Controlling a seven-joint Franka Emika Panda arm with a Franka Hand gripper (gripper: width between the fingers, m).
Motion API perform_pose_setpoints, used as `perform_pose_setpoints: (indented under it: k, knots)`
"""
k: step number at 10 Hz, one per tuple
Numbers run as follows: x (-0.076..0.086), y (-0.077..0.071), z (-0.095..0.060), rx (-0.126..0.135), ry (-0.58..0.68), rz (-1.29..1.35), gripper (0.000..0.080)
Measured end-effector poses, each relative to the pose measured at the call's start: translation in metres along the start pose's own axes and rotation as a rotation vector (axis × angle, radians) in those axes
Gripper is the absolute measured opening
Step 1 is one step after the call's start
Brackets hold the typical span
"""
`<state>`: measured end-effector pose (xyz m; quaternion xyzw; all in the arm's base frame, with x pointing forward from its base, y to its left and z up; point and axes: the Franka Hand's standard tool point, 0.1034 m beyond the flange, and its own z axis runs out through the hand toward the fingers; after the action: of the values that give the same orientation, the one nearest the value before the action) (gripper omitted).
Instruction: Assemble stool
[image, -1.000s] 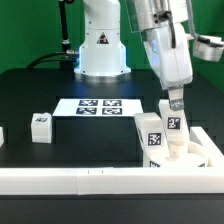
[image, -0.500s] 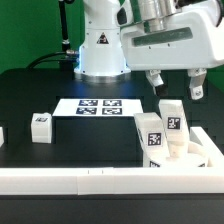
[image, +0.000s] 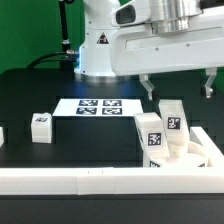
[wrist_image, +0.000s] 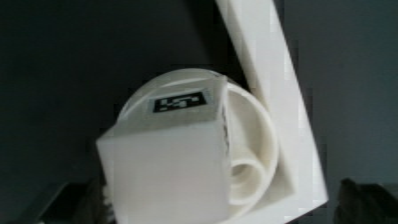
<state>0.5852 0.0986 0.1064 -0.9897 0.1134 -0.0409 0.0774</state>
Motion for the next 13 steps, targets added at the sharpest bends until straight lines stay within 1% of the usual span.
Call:
perform_pose_setpoints:
  k: [3,4,5,7,8,10,11,13]
  knots:
    - [0.001,0.004,0.0,-0.009,0.0,-0.251,0.0649]
    - [0.001,0.005,0.0,-0.023,-0.005,-0.416,0.0649]
    - [0.001,0.005,0.0,-0.04,-0.018,-0.569,0.0649]
    - [0.001,-0.001,0.001,-0.058,-0.062,-0.843,0.0649]
    - [0.001,-0.004,0.002,-0.057,-0.074,-0.94,0.0649]
    - [0.003,0.0,0.003,-0.064,-0.094,-1.147,0.0649]
    - [0.004,0.002,0.003,-0.069,-0.1,-1.206,0.0649]
    - [0.005,0.008,0.003,-0.084,-0.121,-1.417,0.0649]
